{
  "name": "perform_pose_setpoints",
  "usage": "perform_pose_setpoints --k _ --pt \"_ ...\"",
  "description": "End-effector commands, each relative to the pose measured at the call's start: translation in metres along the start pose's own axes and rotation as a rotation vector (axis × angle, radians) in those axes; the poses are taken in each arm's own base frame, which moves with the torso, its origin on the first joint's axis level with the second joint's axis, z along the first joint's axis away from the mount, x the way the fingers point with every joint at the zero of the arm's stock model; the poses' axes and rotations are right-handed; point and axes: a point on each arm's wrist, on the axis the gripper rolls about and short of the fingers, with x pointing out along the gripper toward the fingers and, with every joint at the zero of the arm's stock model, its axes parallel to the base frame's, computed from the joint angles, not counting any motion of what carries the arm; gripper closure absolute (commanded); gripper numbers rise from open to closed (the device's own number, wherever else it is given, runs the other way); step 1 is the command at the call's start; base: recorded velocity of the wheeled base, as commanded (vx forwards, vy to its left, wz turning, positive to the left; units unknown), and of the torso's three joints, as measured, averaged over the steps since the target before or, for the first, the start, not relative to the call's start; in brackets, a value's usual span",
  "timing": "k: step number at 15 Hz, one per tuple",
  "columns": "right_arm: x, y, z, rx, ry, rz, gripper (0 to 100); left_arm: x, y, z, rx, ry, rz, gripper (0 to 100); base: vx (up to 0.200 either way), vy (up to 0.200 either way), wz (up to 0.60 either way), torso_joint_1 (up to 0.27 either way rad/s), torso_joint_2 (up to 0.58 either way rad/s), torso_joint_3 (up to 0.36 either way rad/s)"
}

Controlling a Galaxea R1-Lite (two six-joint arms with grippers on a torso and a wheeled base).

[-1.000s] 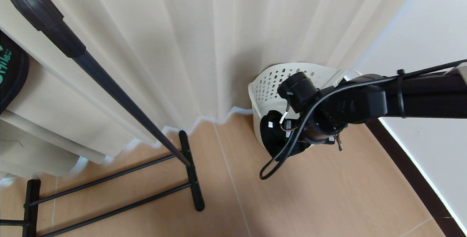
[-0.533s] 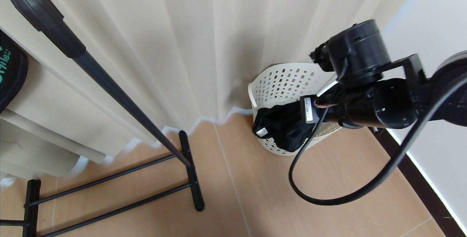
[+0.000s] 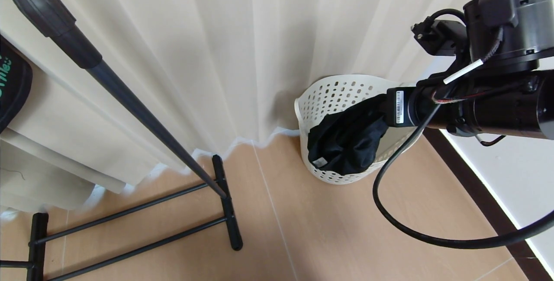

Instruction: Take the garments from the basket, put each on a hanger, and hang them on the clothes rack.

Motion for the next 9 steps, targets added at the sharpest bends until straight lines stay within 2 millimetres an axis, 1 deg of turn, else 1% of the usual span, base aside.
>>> perform_pose_setpoints --k 1,4,5,7,9 --pt "-0.0044 -0.0028 -0.0033 -0.002 -0.015 0.009 100 0.0001 0.0000 0.0000 0.004 0.001 -0.001 0 0.000 0.000 0.00 0.000 0.00 0.000" --pt "-0.0045 -0.0041 -0.0088 -0.026 -0.073 0.039 100 0.0000 -0.0001 0.0000 0.003 0.000 -0.003 0 0.000 0.000 0.00 0.000 0.00 0.000" --pt "-0.0080 -0.0051 -0.0088 -0.024 -0.083 0.063 100 0.0000 -0.0001 -0.0002 0.003 0.001 -0.003 0 0.000 0.000 0.00 0.000 0.00 0.000" --pt "-0.0104 -0.0051 -0.0086 -0.028 -0.079 0.106 100 0.0001 -0.0001 -0.0001 0.002 0.003 -0.003 0 0.000 0.000 0.00 0.000 0.00 0.000" --pt "-0.0105 -0.0054 -0.0096 -0.031 -0.076 0.105 100 0.0000 -0.0004 -0.0003 0.002 0.003 -0.017 0 0.000 0.000 0.00 0.000 0.00 0.000"
